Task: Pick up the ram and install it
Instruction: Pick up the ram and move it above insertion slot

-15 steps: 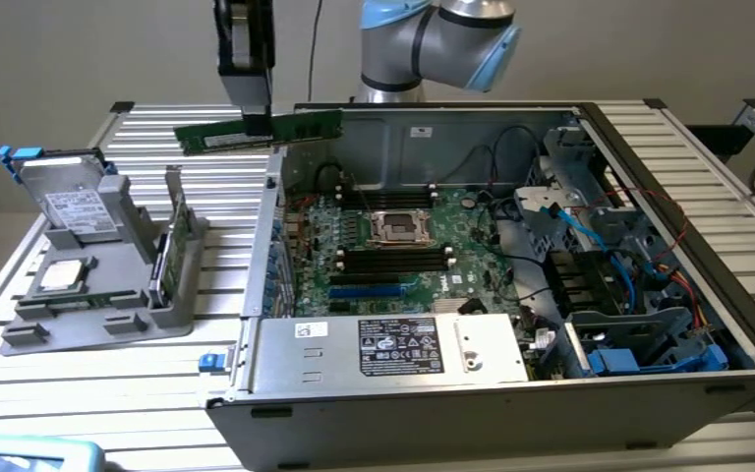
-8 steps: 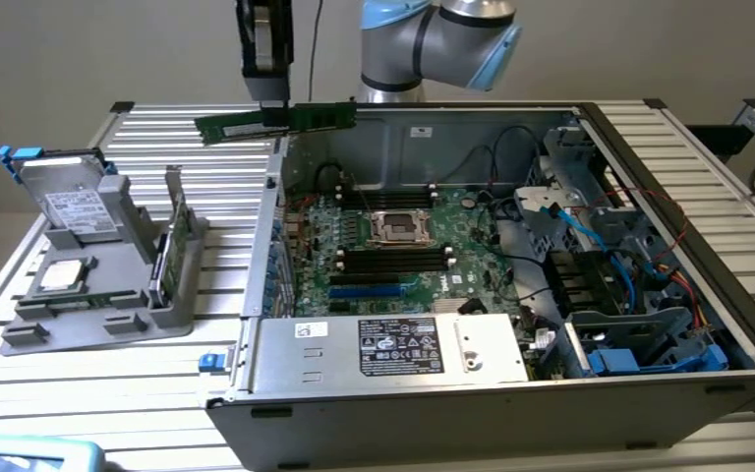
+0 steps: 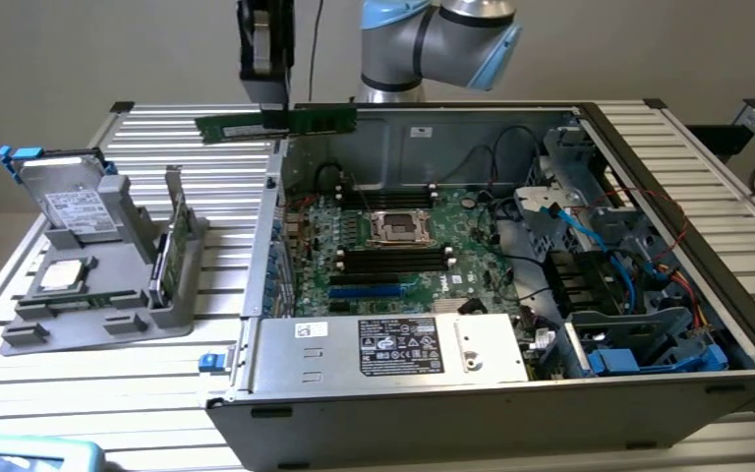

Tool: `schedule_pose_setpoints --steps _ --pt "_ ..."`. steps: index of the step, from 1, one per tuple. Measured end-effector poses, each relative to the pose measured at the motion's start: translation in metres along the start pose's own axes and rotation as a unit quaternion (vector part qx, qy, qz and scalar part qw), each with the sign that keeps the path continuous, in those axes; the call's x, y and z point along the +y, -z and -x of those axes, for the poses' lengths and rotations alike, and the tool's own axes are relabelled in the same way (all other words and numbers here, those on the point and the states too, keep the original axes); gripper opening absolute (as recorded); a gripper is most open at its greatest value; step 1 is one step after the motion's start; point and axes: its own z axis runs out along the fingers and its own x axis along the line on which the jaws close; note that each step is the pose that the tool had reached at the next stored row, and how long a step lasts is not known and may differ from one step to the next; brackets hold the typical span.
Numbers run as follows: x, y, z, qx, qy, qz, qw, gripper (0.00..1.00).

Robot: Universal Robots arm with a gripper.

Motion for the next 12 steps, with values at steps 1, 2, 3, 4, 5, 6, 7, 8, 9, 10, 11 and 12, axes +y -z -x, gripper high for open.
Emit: schedule_pose_setpoints --steps 1,2,3,4,5,6,7,8,9,10,11,12 --pt "-0.0001 -0.0002 0.000 -0.0001 -0.006 -0.0007 1.0000 0.14" --pt "-0.0001 -0.0006 0.000 -0.0005 -0.012 -0.0015 0.9999 0.14" --pt "-0.0001 -0.0009 0.000 -0.0009 -0.019 -0.0024 0.9998 0.14" --pt "-0.0002 -0.0013 0.000 -0.0013 -0.025 -0.0032 0.9997 0.14" --pt "-0.0002 -0.0018 0.000 -0.0017 -0.032 -0.0041 0.9995 0.14" --pt "-0.0004 -0.0027 0.000 -0.0019 -0.037 -0.0049 0.9993 0.14" --pt "-0.0013 -0.0034 0.000 -0.0017 -0.040 -0.0052 0.9992 0.14" --pt "-0.0032 -0.0043 -0.001 -0.0012 -0.042 -0.0054 0.9991 0.14" --pt "-0.0057 -0.0053 -0.001 -0.0011 -0.043 -0.0056 0.9991 0.14" --pt "-0.0086 -0.0064 -0.001 -0.0010 -0.044 -0.0056 0.9990 0.14" --pt "-0.0123 -0.0078 -0.001 -0.0010 -0.044 -0.0057 0.9990 0.14" --pt "-0.0163 -0.0093 -0.001 -0.0010 -0.044 -0.0058 0.9990 0.14"
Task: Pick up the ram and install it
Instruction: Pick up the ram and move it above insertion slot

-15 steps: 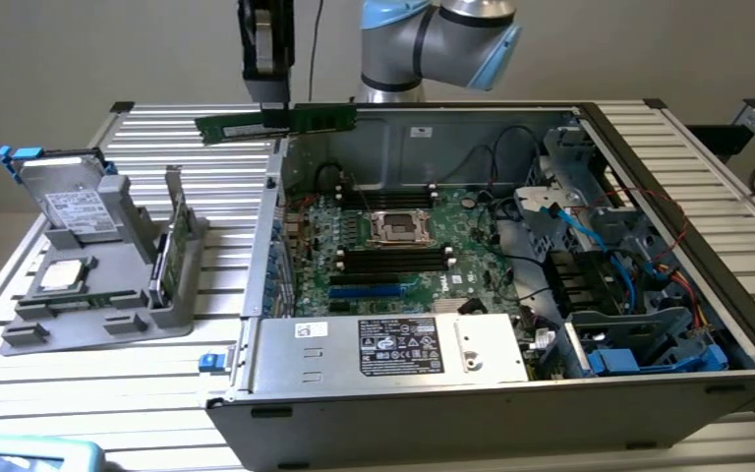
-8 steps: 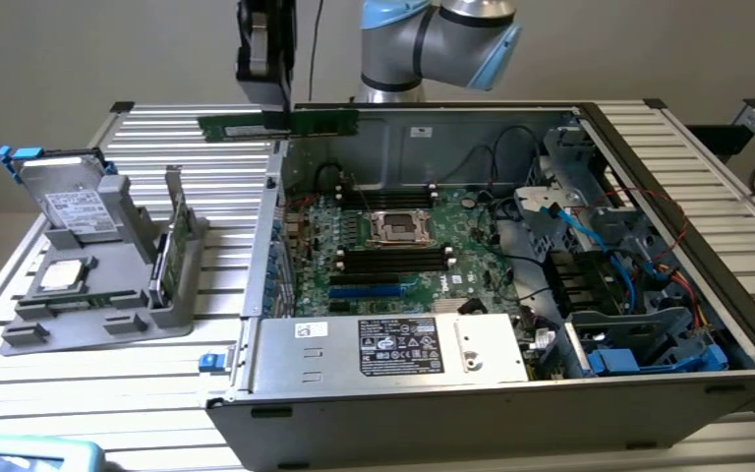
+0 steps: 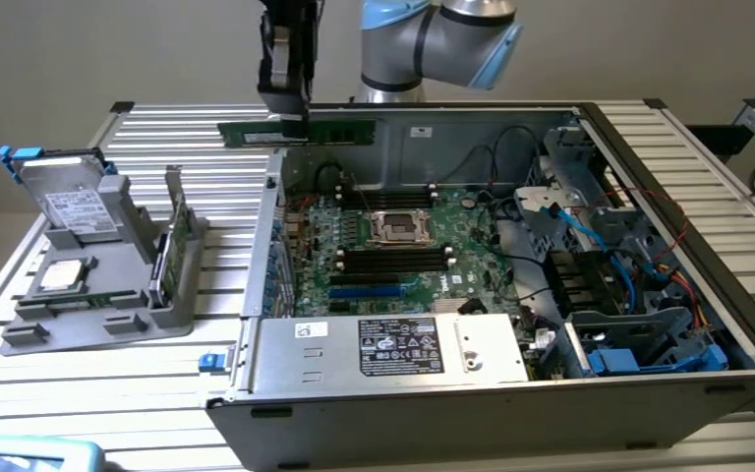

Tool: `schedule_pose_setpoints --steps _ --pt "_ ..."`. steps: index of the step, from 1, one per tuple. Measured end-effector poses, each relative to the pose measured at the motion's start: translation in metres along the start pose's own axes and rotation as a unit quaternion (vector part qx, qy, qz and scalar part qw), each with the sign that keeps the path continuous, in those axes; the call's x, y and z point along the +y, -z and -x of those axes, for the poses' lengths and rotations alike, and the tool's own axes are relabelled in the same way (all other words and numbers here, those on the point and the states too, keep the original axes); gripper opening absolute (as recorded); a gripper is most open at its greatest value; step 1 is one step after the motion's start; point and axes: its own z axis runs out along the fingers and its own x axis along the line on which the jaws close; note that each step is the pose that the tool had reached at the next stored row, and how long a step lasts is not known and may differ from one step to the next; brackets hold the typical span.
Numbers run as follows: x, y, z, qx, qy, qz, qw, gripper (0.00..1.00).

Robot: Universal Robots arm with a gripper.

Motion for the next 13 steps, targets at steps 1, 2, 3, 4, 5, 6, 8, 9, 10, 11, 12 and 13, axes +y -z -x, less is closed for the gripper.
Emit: schedule_pose_setpoints --steps 1,2,3,4,5,6,8,9,10,11,12,13 --pt "-0.0038 -0.0015 0.000 0.0000 0.000 0.0000 1.0000 0.14" --pt "-0.0079 -0.0031 0.001 -0.0001 -0.001 -0.0001 1.0000 0.14" --pt "-0.0118 -0.0046 0.001 -0.0001 -0.001 -0.0001 1.0000 0.14" --pt "-0.0159 -0.0062 0.001 -0.0002 -0.001 -0.0002 1.0000 0.14" --pt "-0.0202 -0.0078 0.002 -0.0002 -0.002 -0.0002 1.0000 0.14" --pt "-0.0244 -0.0093 0.002 -0.0002 -0.002 -0.0002 1.0000 0.14" --pt "-0.0330 -0.0125 0.003 -0.0003 -0.003 -0.0003 1.0000 0.14" --pt "-0.0367 -0.0139 0.004 -0.0002 -0.003 -0.0004 1.0000 0.14" --pt "-0.0411 -0.0155 0.004 -0.0003 -0.003 -0.0004 1.0000 0.14" --pt "-0.0454 -0.0171 0.005 -0.0003 -0.003 -0.0004 1.0000 0.14" --pt "-0.0496 -0.0187 0.005 -0.0004 -0.004 -0.0005 1.0000 0.14" --pt "-0.0541 -0.0203 0.006 -0.0004 -0.004 -0.0005 1.0000 0.14"
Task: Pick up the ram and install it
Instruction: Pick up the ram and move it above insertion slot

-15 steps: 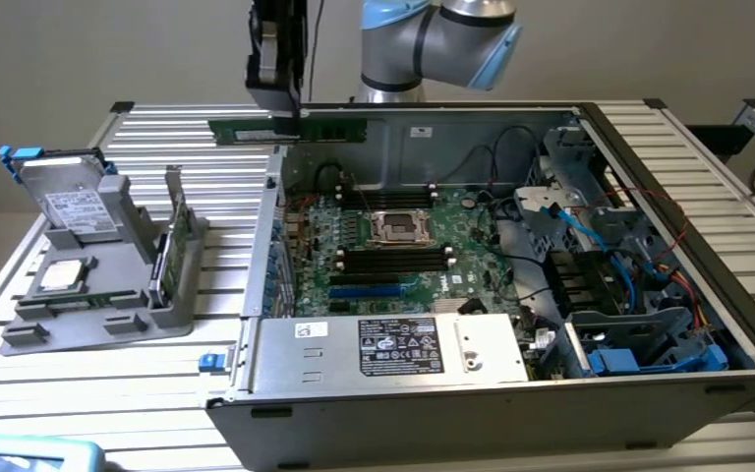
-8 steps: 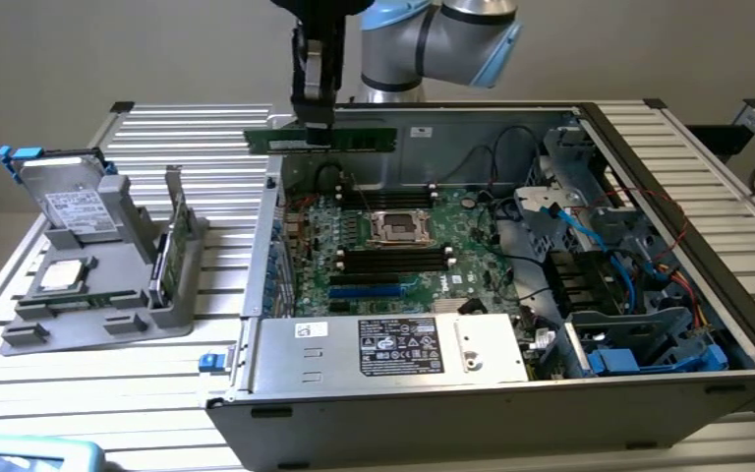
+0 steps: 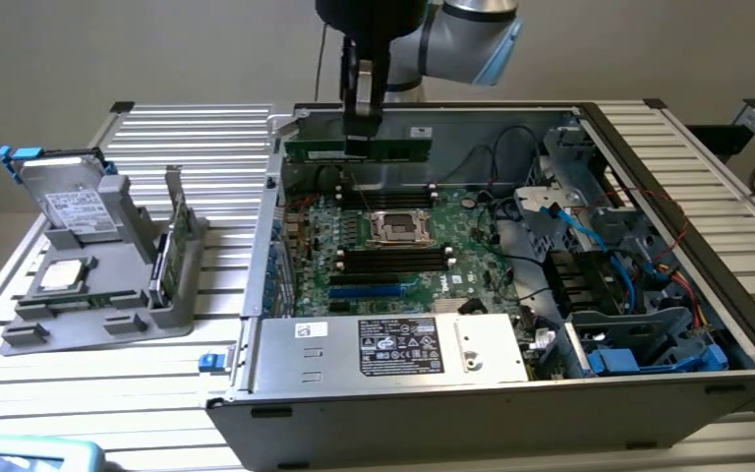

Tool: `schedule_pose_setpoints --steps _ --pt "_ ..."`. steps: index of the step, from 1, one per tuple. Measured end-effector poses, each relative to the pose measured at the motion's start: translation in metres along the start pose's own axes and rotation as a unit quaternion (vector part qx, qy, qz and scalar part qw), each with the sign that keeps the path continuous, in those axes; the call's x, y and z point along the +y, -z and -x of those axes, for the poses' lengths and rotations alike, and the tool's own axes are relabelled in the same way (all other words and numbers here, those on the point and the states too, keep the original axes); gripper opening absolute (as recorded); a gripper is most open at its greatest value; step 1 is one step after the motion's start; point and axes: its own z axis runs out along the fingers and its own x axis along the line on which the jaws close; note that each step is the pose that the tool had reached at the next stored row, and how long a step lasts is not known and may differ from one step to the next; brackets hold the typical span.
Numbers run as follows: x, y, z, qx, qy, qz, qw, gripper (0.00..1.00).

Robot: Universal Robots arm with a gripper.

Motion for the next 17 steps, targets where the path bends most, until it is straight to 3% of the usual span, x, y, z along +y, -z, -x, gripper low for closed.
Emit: schedule_pose_setpoints --steps 12,17 --pt "-0.0448 -0.0189 0.004 -0.0006 -0.008 -0.0006 1.0000 0.14" --pt "-0.0486 -0.0282 0.007 -0.0007 -0.009 -0.0007 1.0000 0.14"
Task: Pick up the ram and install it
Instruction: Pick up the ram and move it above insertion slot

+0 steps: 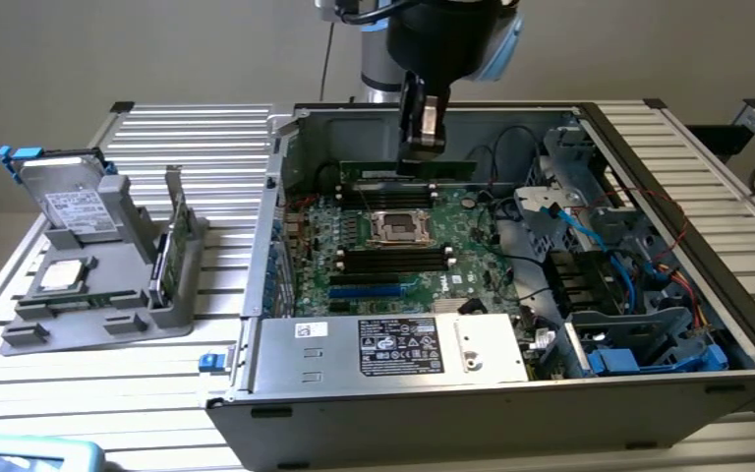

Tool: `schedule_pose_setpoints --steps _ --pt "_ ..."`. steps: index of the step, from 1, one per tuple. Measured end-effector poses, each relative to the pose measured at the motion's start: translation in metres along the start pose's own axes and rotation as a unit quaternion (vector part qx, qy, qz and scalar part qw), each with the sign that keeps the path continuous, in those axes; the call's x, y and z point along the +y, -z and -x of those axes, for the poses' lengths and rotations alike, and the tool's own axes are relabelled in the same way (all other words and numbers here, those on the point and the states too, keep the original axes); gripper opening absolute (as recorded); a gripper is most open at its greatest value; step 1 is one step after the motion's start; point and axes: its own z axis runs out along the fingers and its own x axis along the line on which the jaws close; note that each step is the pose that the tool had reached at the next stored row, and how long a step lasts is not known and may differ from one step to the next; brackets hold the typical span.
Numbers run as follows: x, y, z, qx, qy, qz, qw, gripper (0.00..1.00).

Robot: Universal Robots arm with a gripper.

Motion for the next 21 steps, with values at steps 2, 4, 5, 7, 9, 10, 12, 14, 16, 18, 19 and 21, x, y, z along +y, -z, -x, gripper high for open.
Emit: schedule_pose_setpoints --steps 2,4,5,7,9,10,12,14,16,18,19,21 --pt "-0.0001 -0.0040 0.001 0.0000 0.000 0.0000 1.0000 0.14" --pt "-0.0003 -0.0077 0.002 0.0000 0.000 0.0000 1.0000 0.14" --pt "-0.0003 -0.0097 0.003 0.0000 0.000 0.0000 1.0000 0.14" --pt "-0.0005 -0.0134 0.004 0.0000 0.000 0.0000 1.0000 0.14" --pt "-0.0006 -0.0173 0.006 0.0000 0.000 0.0000 1.0000 0.14" --pt "-0.0007 -0.0193 0.007 0.0000 -0.001 -0.0001 1.0000 0.14" --pt "-0.0008 -0.0231 0.008 -0.0001 -0.001 -0.0001 1.0000 0.14" --pt "-0.0009 -0.0271 0.010 -0.0002 -0.002 -0.0002 1.0000 0.14" --pt "-0.0005 -0.0309 0.012 -0.0002 -0.003 -0.0004 1.0000 0.14" --pt "0.0001 -0.0350 0.015 -0.0003 -0.004 -0.0005 1.0000 0.14" --pt "0.0004 -0.0371 0.016 -0.0004 -0.005 -0.0006 1.0000 0.14" --pt "0.0010 -0.0410 0.019 -0.0004 -0.006 -0.0007 1.0000 0.14"
